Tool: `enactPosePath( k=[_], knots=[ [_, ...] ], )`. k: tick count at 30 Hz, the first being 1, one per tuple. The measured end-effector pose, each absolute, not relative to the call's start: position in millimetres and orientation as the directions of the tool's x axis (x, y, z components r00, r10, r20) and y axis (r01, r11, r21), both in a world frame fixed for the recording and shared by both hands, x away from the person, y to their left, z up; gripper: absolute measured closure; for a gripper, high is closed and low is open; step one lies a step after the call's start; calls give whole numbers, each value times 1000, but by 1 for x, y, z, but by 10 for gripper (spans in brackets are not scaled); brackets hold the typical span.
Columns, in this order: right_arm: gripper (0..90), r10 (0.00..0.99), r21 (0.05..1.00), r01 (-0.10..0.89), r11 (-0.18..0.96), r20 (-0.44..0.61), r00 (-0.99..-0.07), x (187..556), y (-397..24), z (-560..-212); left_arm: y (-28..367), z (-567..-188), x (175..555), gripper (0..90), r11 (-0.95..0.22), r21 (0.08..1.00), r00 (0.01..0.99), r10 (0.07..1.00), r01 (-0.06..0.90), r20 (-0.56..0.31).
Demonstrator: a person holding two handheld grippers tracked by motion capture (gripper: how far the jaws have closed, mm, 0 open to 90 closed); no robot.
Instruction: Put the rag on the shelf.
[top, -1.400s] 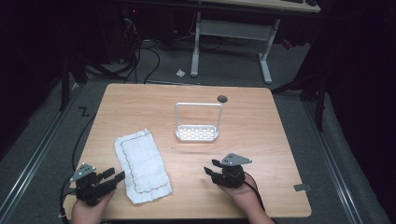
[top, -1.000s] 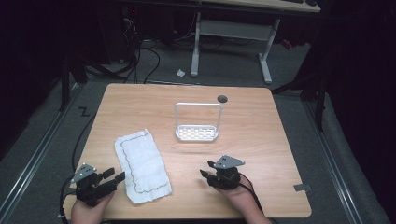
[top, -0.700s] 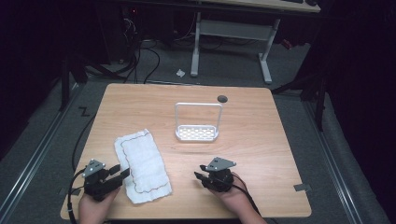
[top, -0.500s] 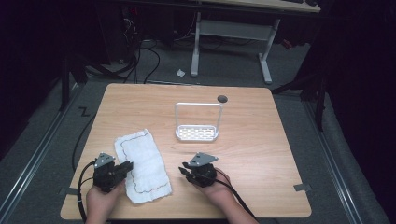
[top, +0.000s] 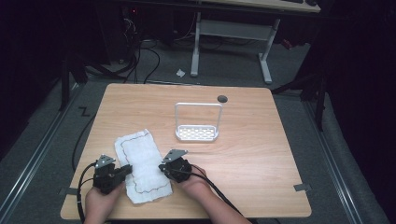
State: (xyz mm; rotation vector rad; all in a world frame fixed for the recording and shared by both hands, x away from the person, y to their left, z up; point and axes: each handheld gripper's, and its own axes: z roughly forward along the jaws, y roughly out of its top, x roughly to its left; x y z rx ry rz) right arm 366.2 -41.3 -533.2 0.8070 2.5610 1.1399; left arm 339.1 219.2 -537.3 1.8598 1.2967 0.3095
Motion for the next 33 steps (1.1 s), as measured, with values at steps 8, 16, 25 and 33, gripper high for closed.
enactPosePath(
  k=[8,16,25,33],
  knots=[
    [900,553,738,383,556,16,-833,331,-77,-534,186,-537,328,820,-214,741,543,807,636,-233],
    [896,558,768,381,516,37,-829,299,-112,-530,163,-533,317,759,-279,758,616,762,589,-198],
    [896,624,770,412,488,22,-781,350,-88,-525,173,-537,334,782,-230,753,517,839,617,-167],
    [900,620,738,427,522,16,-785,344,-101,-534,156,-538,331,797,-275,759,567,810,590,-148]
  ],
)
